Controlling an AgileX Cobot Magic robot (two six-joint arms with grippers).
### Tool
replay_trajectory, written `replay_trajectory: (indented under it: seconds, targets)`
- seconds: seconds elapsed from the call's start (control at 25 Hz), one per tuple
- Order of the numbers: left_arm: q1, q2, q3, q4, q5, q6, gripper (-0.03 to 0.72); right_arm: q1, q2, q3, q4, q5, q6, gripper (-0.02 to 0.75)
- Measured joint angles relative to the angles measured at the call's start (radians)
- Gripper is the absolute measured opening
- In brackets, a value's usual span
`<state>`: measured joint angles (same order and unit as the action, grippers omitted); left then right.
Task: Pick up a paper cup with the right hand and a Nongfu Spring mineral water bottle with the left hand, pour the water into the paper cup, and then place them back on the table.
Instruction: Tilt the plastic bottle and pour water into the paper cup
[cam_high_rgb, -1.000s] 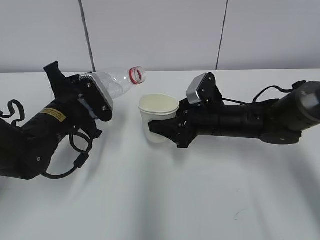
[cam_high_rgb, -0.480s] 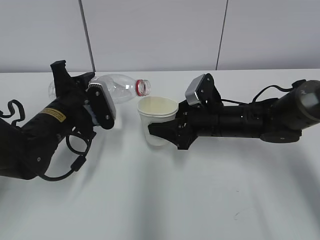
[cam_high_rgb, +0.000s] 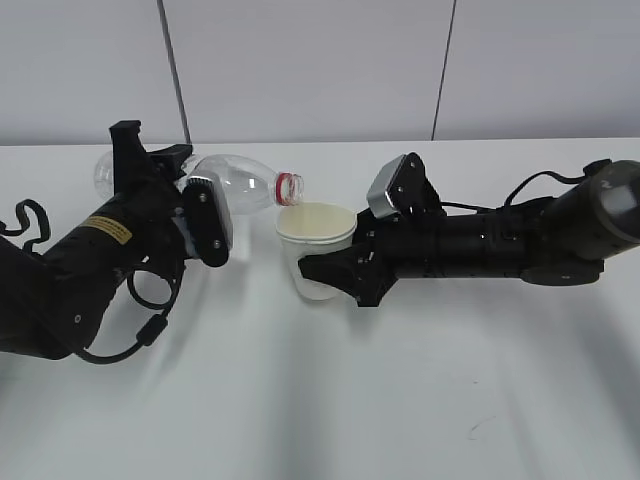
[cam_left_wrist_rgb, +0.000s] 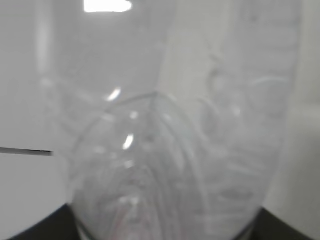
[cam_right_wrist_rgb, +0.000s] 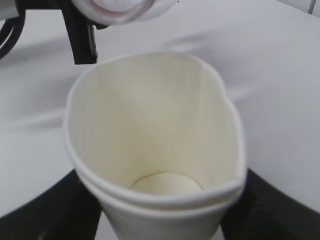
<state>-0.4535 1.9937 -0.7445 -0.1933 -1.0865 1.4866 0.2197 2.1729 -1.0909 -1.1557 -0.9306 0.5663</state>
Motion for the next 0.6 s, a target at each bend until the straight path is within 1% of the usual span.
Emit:
replay_trajectory:
  seconds: [0.6]
  targets:
    - [0.000,0.000,0.000,0.002,0.000,0.108,0.346,0.000,0.000,0.000,-0.018,0.007,0.004,0.478]
